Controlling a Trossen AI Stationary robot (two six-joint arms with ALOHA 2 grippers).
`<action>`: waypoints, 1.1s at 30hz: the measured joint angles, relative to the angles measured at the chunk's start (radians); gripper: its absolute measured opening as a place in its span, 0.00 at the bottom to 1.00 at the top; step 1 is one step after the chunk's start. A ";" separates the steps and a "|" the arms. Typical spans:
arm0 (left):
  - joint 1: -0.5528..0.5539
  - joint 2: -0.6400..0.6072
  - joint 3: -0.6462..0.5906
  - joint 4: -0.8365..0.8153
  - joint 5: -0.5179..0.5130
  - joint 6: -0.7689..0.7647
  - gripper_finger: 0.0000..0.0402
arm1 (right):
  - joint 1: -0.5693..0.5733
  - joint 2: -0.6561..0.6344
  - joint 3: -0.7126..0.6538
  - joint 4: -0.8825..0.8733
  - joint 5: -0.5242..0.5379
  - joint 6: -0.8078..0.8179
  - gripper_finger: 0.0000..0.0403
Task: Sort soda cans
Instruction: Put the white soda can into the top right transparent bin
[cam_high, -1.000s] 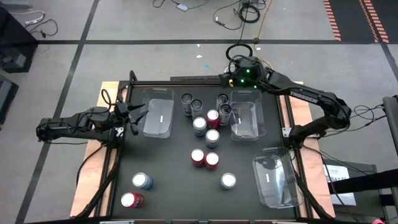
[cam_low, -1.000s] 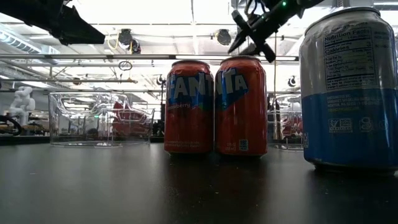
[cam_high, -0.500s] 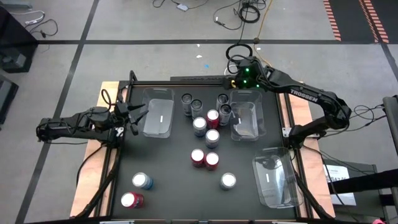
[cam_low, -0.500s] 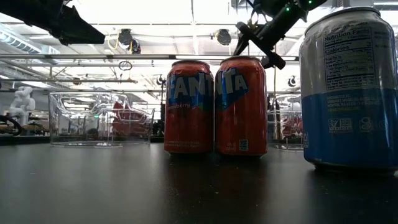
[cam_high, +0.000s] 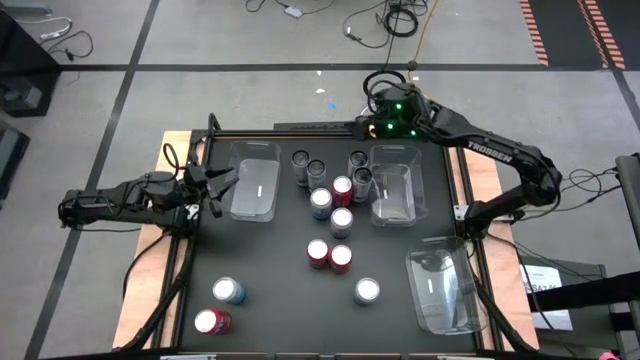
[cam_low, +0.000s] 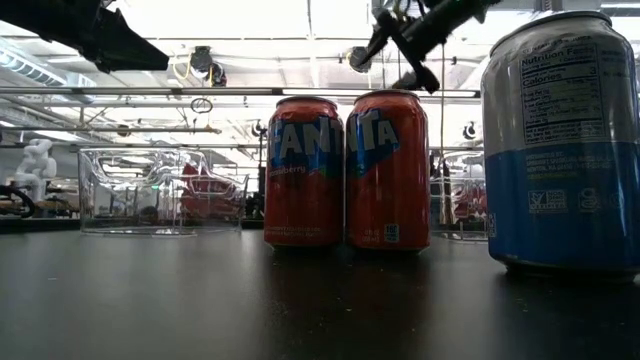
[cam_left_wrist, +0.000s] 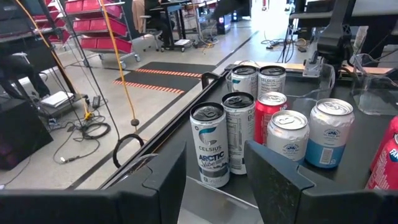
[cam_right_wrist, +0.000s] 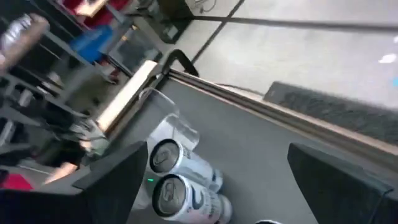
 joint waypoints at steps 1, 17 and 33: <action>0.000 0.000 0.000 0.000 0.000 0.000 0.43 | 0.010 0.015 0.042 -0.052 0.032 -0.024 0.94; 0.000 0.000 0.000 0.000 -0.002 0.000 0.43 | 0.027 0.463 0.596 -0.839 0.016 -0.102 0.94; 0.000 0.000 0.000 -0.005 -0.009 0.001 0.43 | 0.053 0.614 0.598 -0.938 -0.017 -0.103 0.94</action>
